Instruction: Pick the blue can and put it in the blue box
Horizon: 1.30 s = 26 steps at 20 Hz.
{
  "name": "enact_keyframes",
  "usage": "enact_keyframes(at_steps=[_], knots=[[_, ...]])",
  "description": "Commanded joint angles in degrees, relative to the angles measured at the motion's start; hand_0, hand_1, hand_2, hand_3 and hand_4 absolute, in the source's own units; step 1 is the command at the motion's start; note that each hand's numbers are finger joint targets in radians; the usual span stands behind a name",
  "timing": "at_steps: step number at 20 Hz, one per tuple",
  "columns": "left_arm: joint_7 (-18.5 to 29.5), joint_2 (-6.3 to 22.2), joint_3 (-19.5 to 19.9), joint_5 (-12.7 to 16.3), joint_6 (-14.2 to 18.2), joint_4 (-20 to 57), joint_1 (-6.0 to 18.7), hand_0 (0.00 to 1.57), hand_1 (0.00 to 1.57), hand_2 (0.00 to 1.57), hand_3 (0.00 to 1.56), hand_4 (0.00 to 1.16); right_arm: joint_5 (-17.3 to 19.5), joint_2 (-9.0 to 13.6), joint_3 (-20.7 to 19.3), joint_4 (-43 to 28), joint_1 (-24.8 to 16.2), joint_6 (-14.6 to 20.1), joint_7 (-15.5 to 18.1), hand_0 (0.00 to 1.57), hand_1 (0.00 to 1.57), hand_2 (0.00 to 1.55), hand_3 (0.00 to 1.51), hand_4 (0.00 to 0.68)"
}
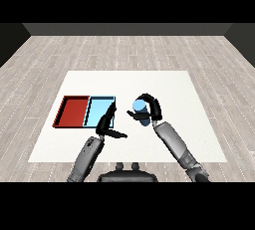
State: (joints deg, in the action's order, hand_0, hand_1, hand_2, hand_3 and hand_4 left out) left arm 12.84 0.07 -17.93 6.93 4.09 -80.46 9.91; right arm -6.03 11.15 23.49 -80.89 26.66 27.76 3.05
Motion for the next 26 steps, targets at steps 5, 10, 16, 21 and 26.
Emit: enact_keyframes(at_steps=[5, 10, 16, 21, 26], knots=[[2.89, -0.07, -4.85, 6.27, 6.7, 8.05, 6.61, 0.0, 0.0, 0.0, 0.0, 0.0, 3.69, -1.41, -4.33, -2.84, -2.32, -6.57, 0.17, 1.49, 1.49, 1.47, 1.4, 0.609], [1.99, -0.07, -0.01, 5.67, 1.88, 10.16, 8.08, 0.0, 0.0, 0.0, 0.0, 0.0, 8.05, -8.15, -4.47, 1.72, -0.89, -6.74, 0.95, 1.48, 1.48, 1.47, 1.4, 0.603], [2.23, -0.07, -7.96, 9.64, 8.7, 10.35, 7.01, 0.0, 0.0, 0.0, 0.0, 0.0, 10.74, -10.99, -3.92, -2.78, -1.4, -7.41, -2.77, 1.49, 1.49, 1.46, 1.39, 0.609], [0.27, 2.36, -5.86, 6.82, 4.0, 3.75, 0.78, 0.0, 0.0, 0.0, 0.0, 0.0, 13.25, -11.1, 0.82, -5.95, -4.09, -3.68, -3.73, 1.48, 1.48, 1.46, 1.39, 0.612], [0.07, -0.06, -3.21, 6.27, 4.46, 6.37, 5.06, 0.0, 0.0, 0.0, 0.0, 0.0, 10.98, -11.13, 1.35, -3.22, -1.6, -4.67, -2.1, 1.48, 1.48, 1.47, 1.41, 0.61]])
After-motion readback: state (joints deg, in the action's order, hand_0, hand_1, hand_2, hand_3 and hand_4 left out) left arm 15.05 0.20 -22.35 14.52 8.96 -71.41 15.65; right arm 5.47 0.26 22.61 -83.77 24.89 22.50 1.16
